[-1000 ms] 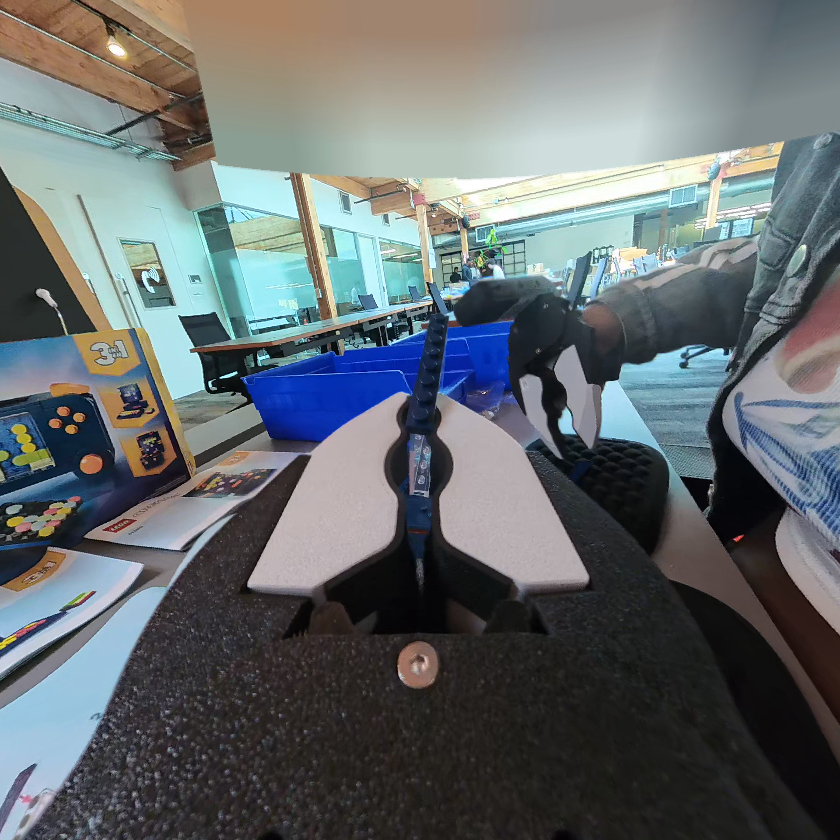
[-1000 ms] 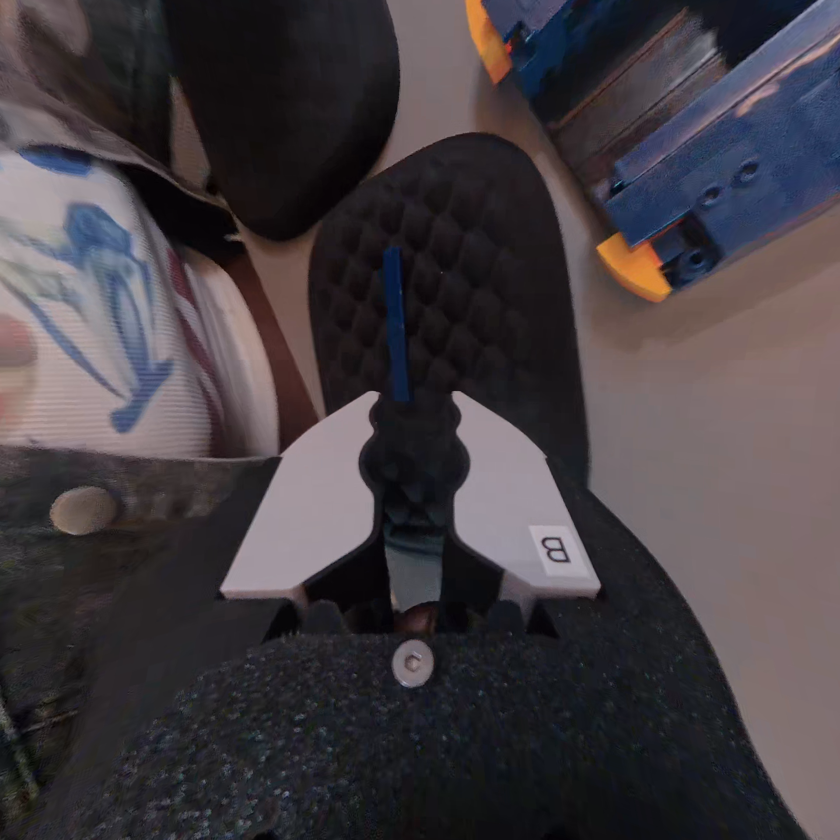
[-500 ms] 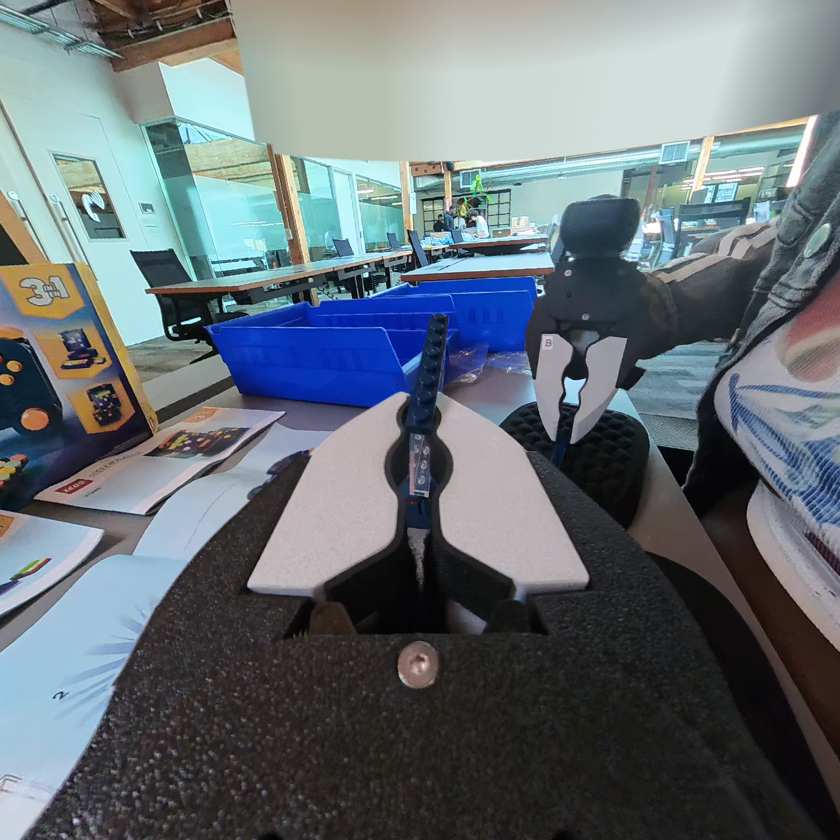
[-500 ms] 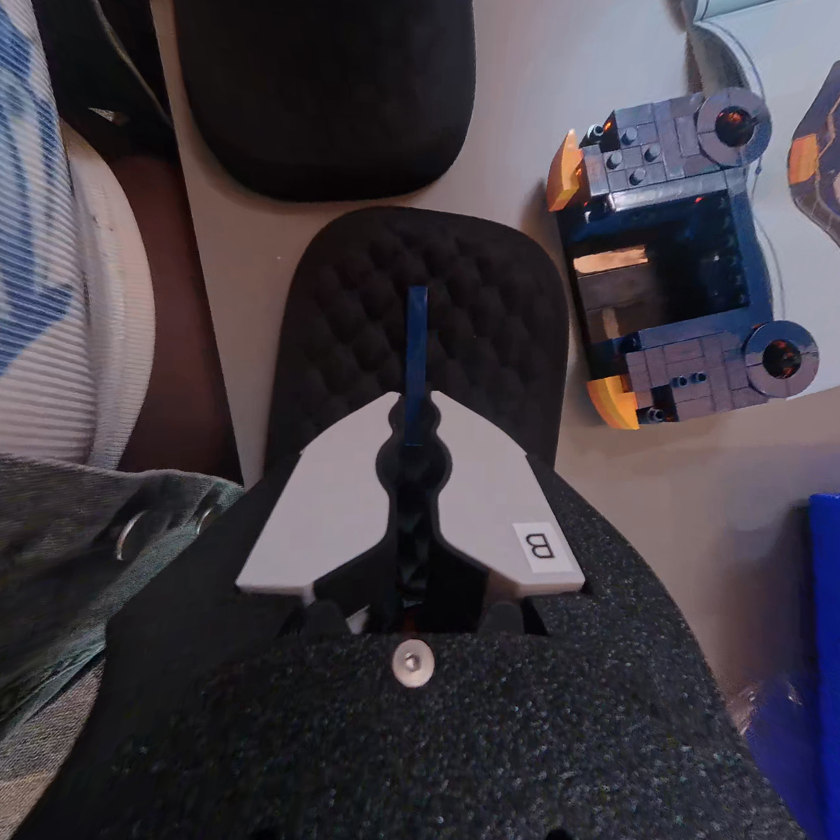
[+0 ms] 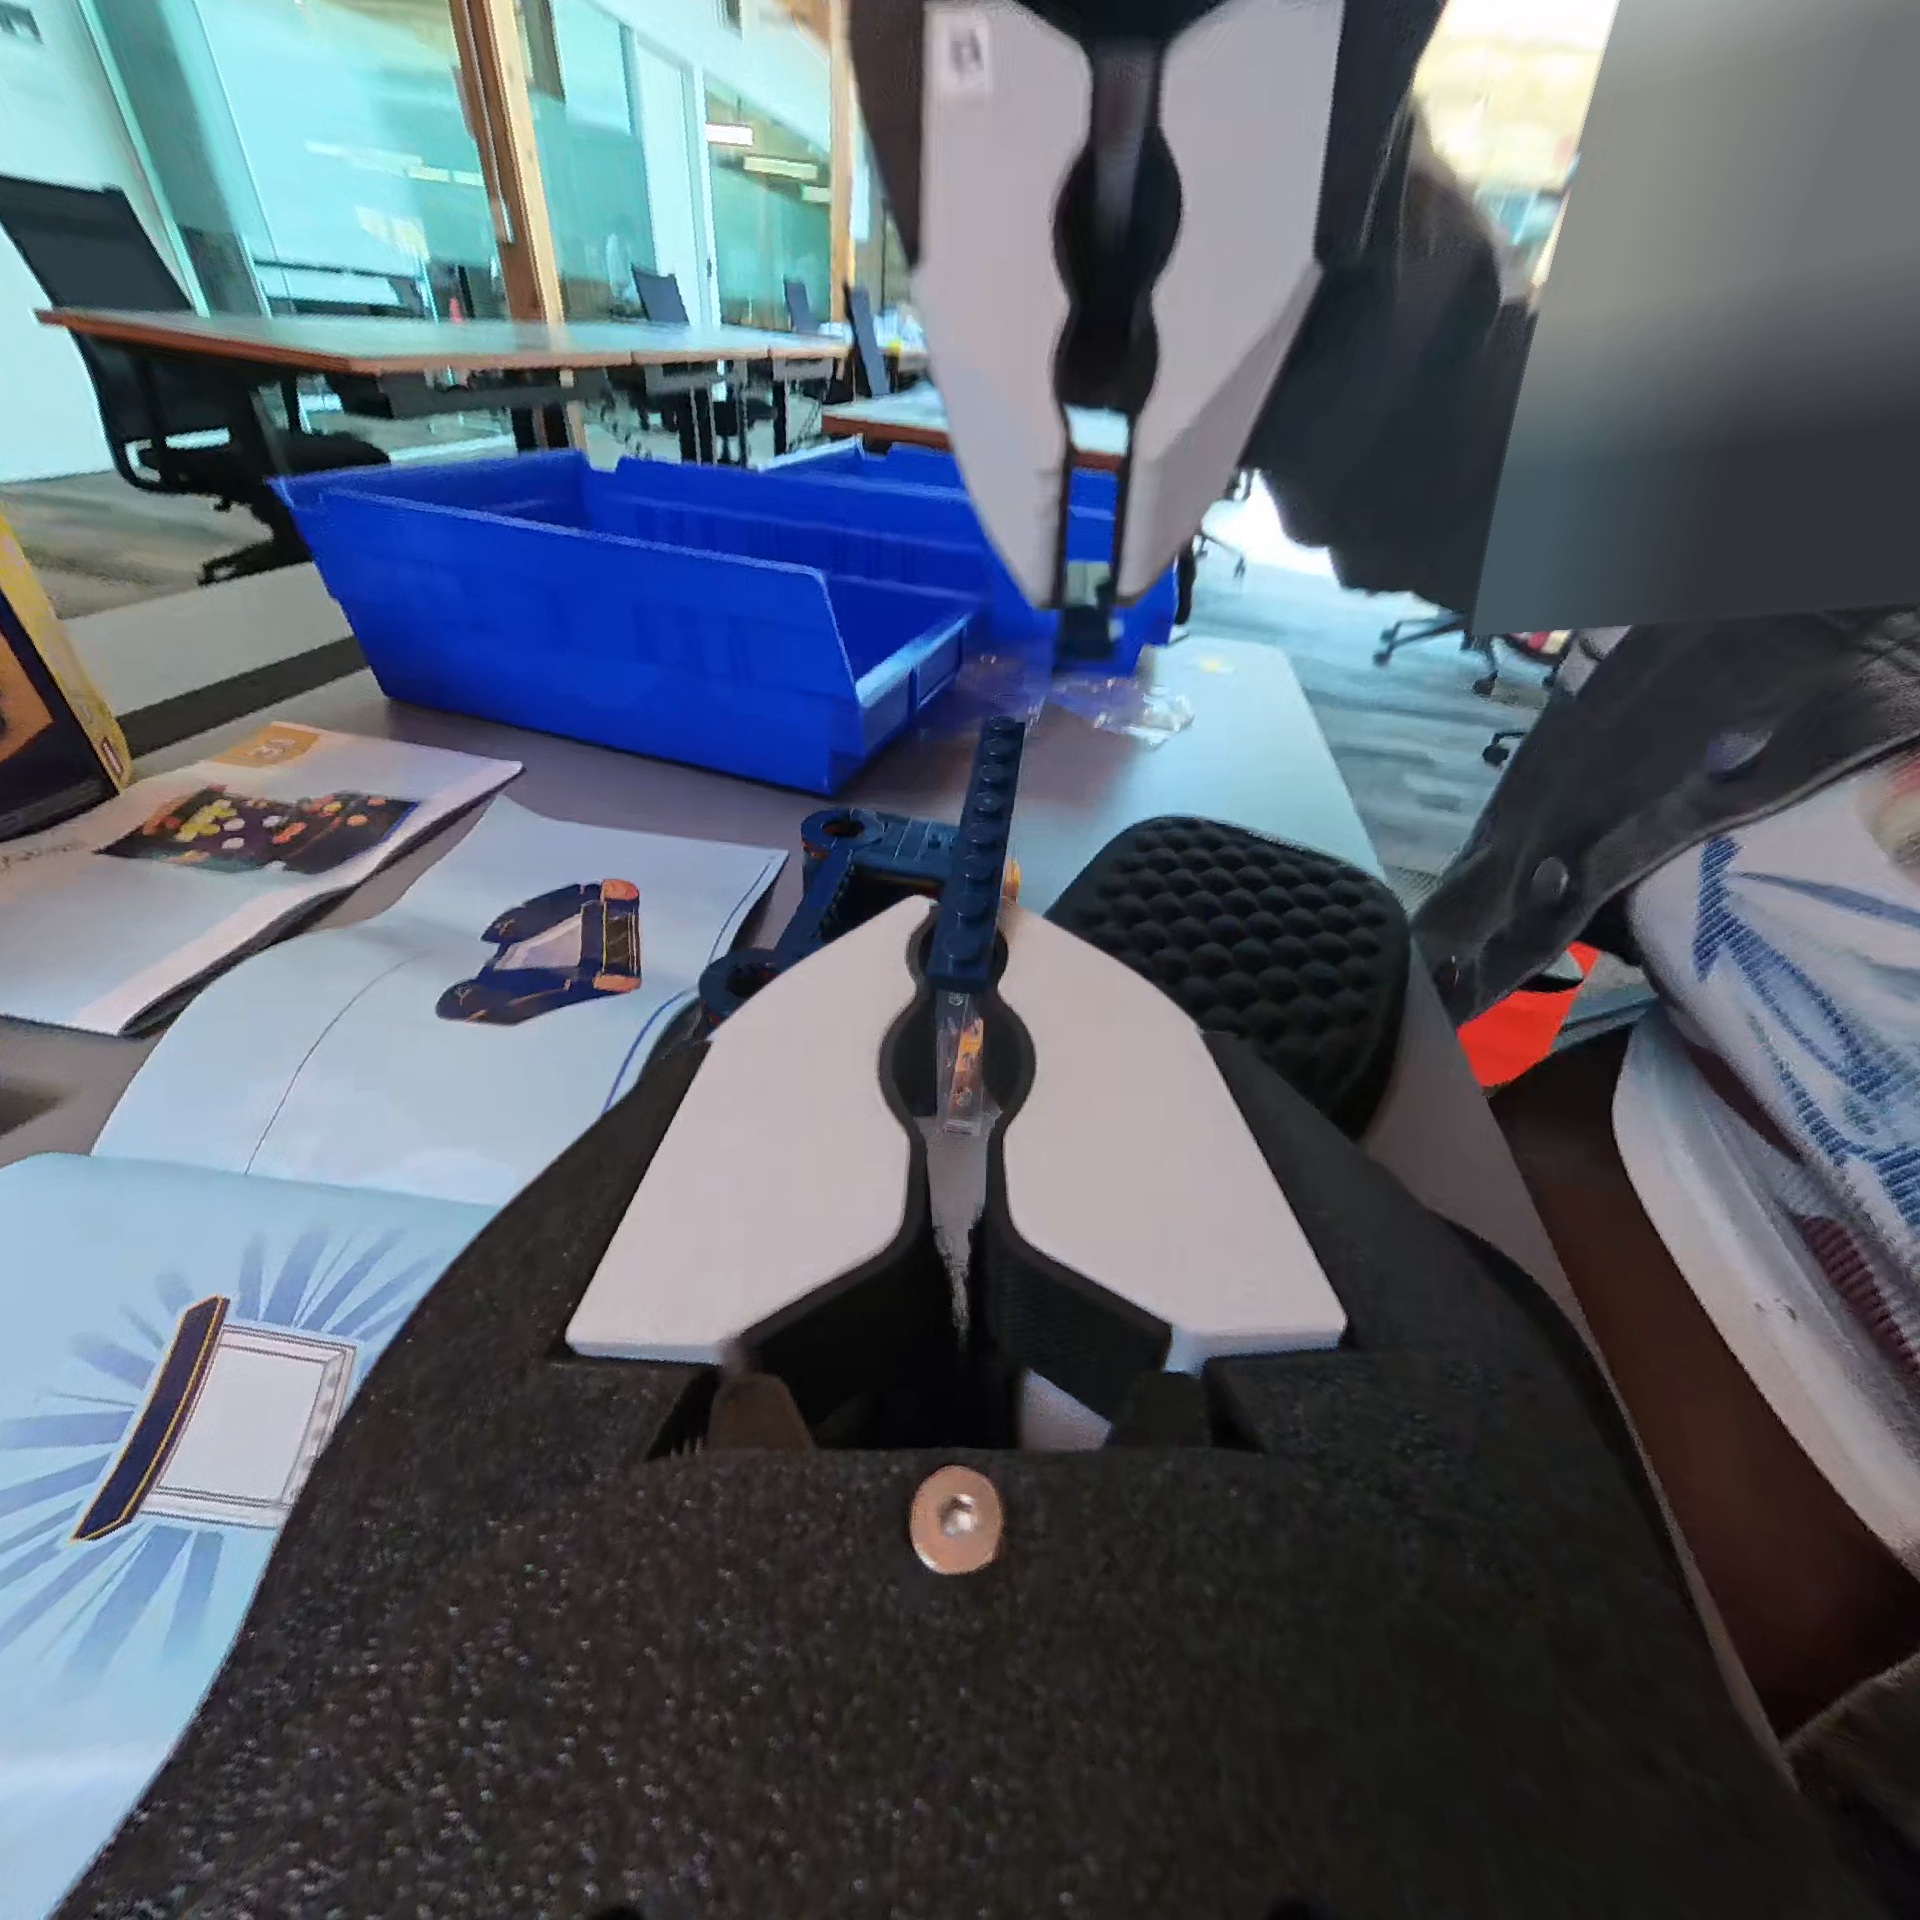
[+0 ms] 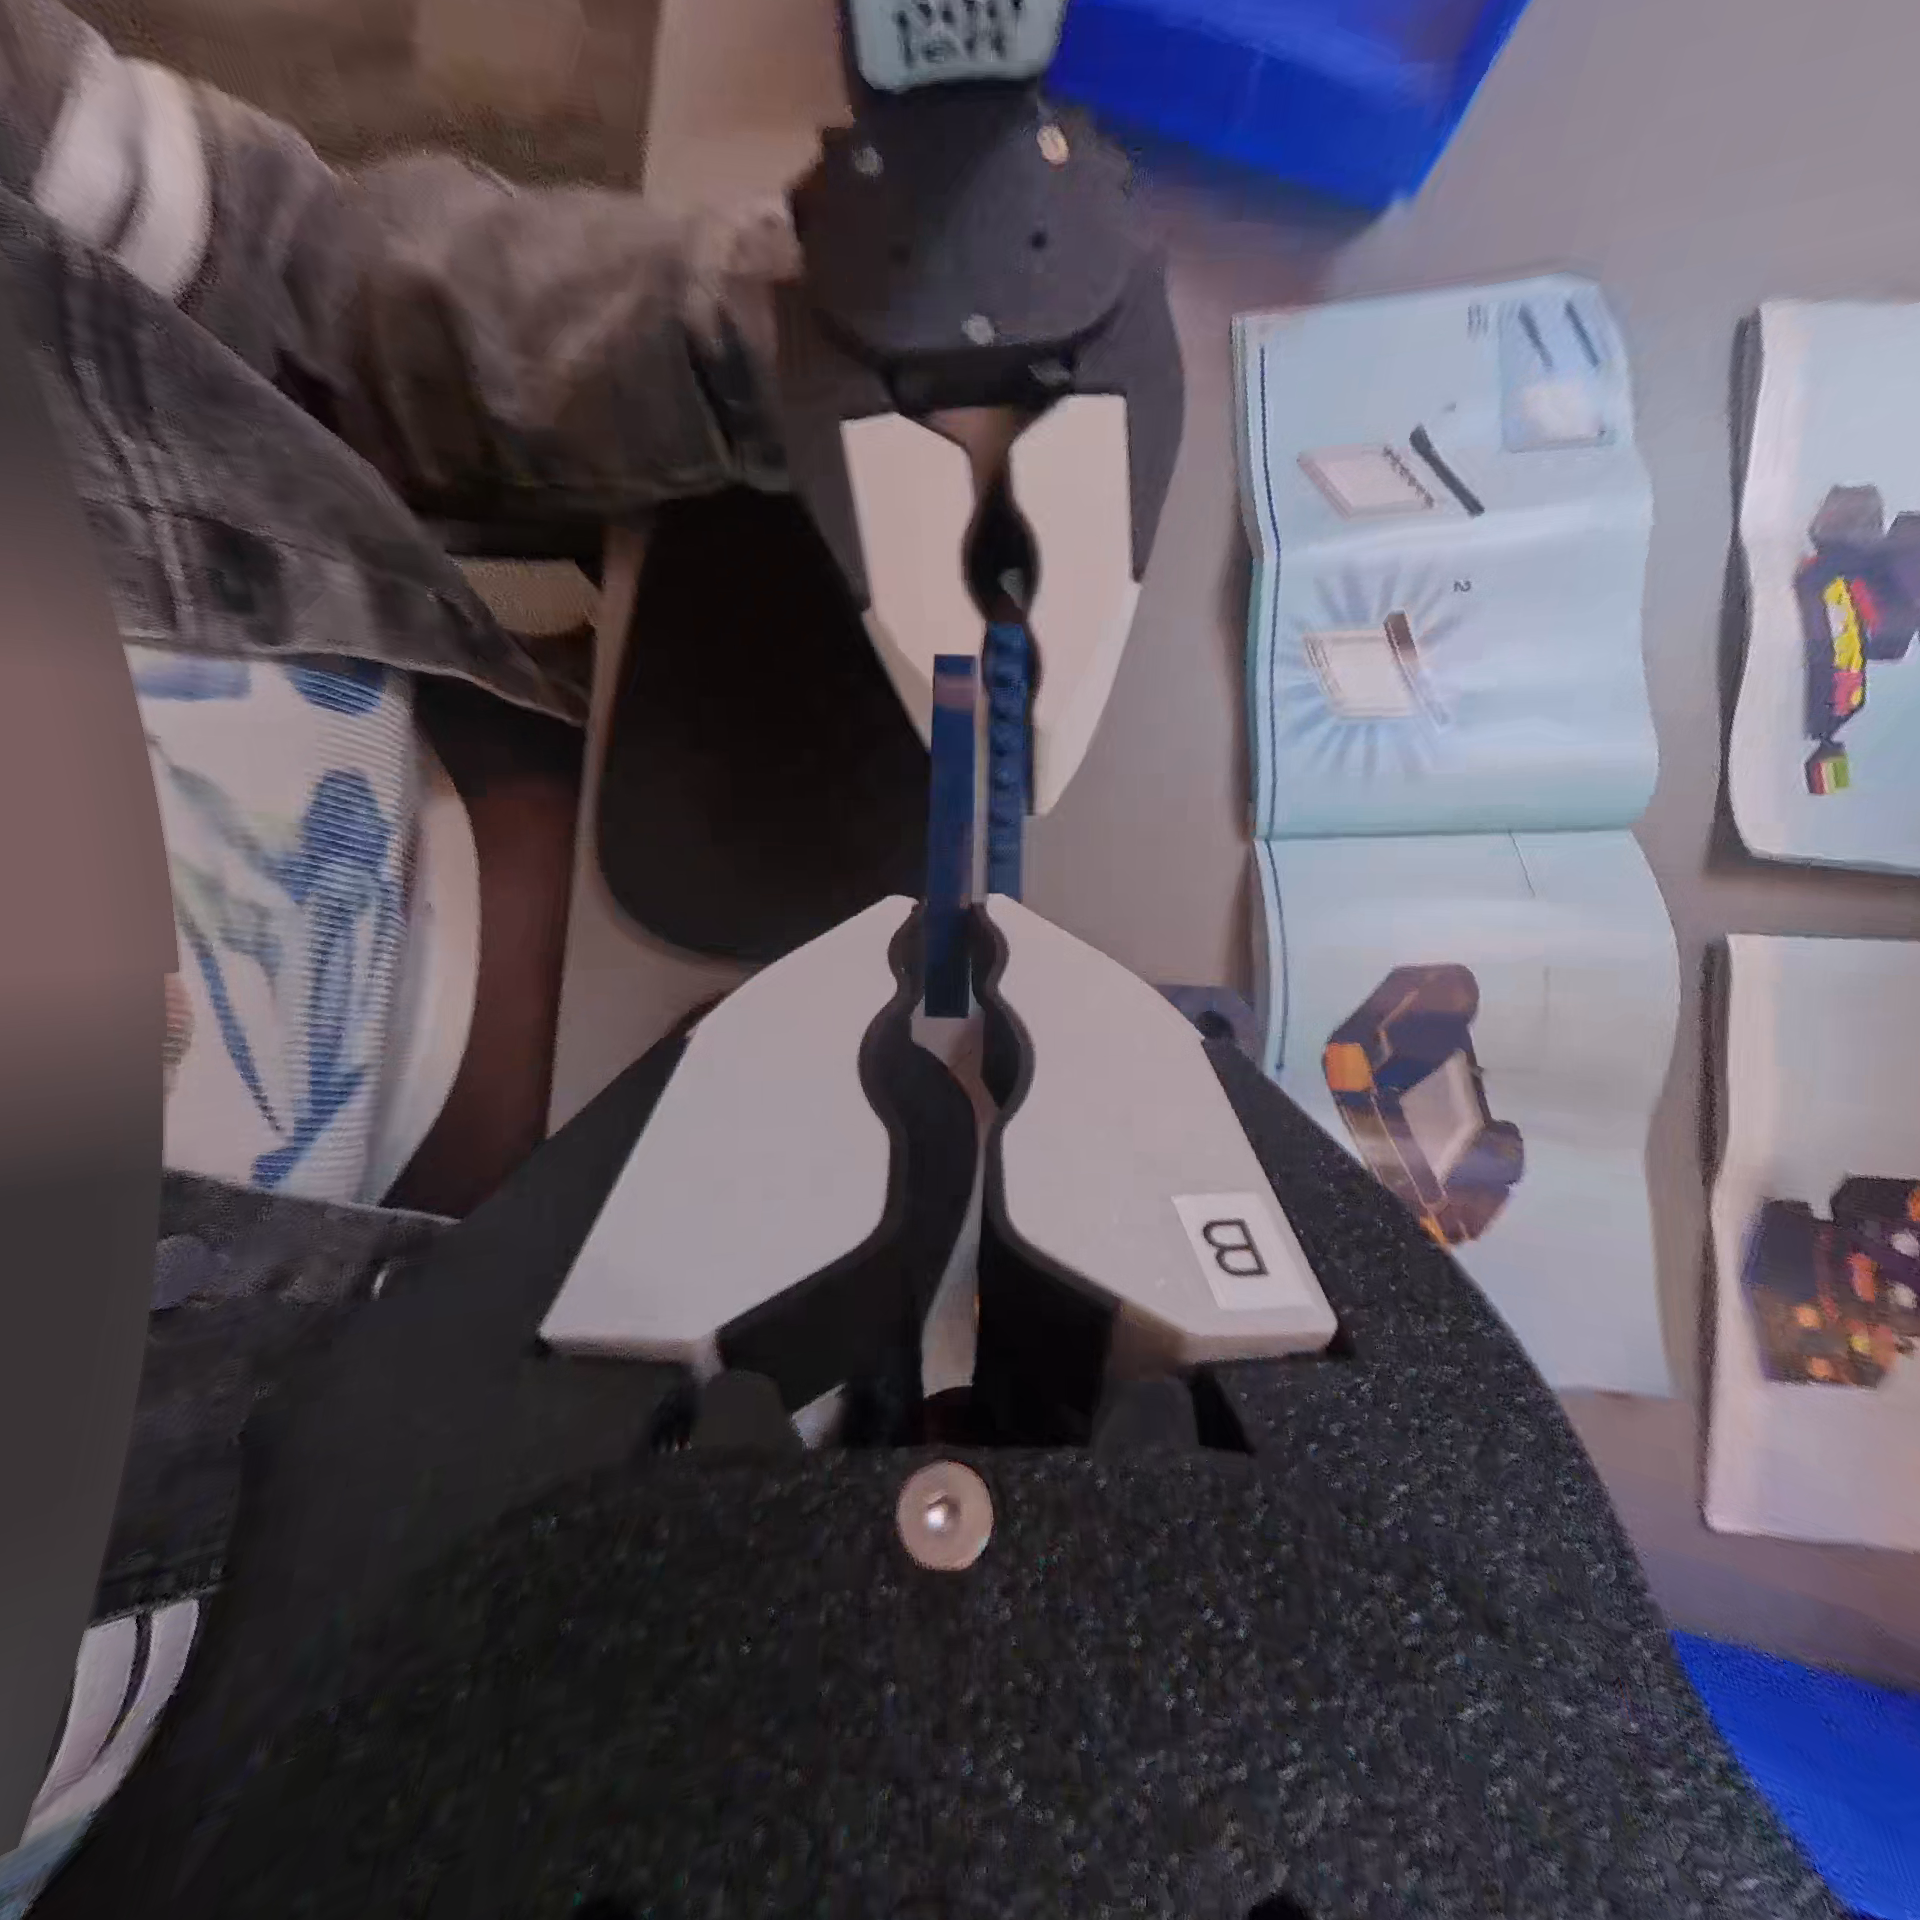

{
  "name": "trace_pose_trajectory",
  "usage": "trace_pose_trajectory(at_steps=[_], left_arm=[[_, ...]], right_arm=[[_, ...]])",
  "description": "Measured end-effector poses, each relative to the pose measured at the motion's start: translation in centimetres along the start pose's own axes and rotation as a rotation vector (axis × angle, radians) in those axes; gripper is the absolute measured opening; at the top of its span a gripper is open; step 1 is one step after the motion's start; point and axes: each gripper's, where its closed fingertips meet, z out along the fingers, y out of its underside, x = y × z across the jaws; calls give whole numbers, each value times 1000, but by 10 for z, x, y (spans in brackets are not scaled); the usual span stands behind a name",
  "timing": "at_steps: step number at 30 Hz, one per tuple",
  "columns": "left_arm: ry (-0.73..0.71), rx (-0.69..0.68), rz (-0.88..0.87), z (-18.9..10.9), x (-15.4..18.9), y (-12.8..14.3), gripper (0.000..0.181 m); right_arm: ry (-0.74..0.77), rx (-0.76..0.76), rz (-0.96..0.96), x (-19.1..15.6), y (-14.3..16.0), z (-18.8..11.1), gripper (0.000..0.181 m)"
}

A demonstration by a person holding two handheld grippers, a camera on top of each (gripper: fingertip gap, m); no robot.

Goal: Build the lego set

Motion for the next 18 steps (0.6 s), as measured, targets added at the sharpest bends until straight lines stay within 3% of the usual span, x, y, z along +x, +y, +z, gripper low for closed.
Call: trace_pose_trajectory(at_steps=[6, 18], left_arm=[[-61, -134, 26, 10, -5, 17, 4], [-28, -105, 2, 8, -2, 14, 4]], right_arm=[[-7, -198, 17, 15, 11, 23, 7], [-38, -203, -18, 15, 12, 35, 7]])
